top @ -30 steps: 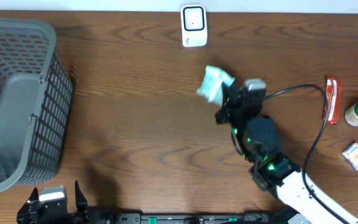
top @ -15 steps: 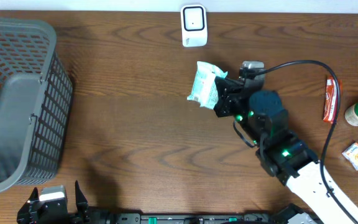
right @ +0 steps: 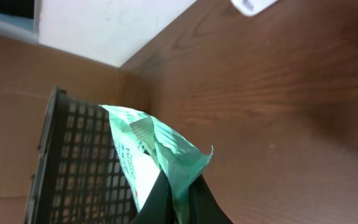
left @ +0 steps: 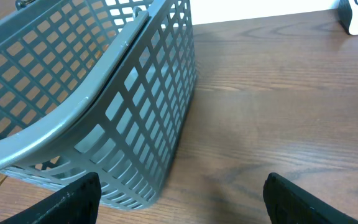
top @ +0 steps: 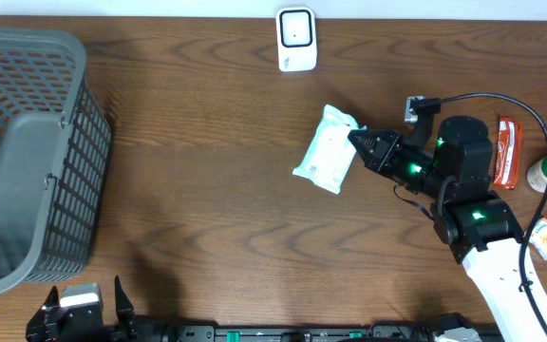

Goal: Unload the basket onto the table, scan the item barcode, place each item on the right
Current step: 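Carry the wipes pack up to the white scanner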

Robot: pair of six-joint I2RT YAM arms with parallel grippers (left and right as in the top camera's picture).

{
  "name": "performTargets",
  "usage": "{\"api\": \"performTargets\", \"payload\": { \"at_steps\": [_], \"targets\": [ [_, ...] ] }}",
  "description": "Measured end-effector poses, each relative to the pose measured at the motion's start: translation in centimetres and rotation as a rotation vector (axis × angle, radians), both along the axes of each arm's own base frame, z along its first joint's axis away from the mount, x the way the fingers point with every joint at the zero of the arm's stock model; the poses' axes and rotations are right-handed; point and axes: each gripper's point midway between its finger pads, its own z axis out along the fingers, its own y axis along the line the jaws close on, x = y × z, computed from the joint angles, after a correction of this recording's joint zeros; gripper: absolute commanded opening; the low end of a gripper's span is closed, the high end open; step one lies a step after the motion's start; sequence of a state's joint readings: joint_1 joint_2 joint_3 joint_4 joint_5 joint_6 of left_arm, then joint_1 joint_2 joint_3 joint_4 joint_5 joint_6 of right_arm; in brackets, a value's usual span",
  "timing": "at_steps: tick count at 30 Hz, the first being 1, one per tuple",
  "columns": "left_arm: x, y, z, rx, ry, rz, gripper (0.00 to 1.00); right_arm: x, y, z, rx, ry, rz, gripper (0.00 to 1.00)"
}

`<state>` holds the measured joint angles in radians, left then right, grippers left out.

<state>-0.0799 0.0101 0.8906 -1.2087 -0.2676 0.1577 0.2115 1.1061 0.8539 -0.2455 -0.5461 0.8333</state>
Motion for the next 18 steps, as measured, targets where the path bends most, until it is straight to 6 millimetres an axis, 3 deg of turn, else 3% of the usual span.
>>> {"api": "performTargets", "payload": {
  "at_steps": [5, 9, 14, 18],
  "targets": [
    [0.0, 0.0, 0.0, 0.0, 0.0, 0.0, 0.84, 0.0, 0.4, 0.8, -0.013, -0.067, 0.046, 0.01],
    [0.0, 0.0, 0.0, 0.0, 0.0, 0.0, 0.84, 1.7, -0.3, 1.2, -0.137, -0.205, 0.019, 0.01],
    [0.0, 0.0, 0.0, 0.0, -0.001, 0.0, 0.84, 6.6, -1.8, 1.1, -0.292, -0.37, -0.108, 0.01],
    [0.0, 0.0, 0.0, 0.0, 0.0, 0.0, 0.84, 10.7, -2.6, 2.9, -0.346, -0.556, -0.211, 0.01]
  ]
}}
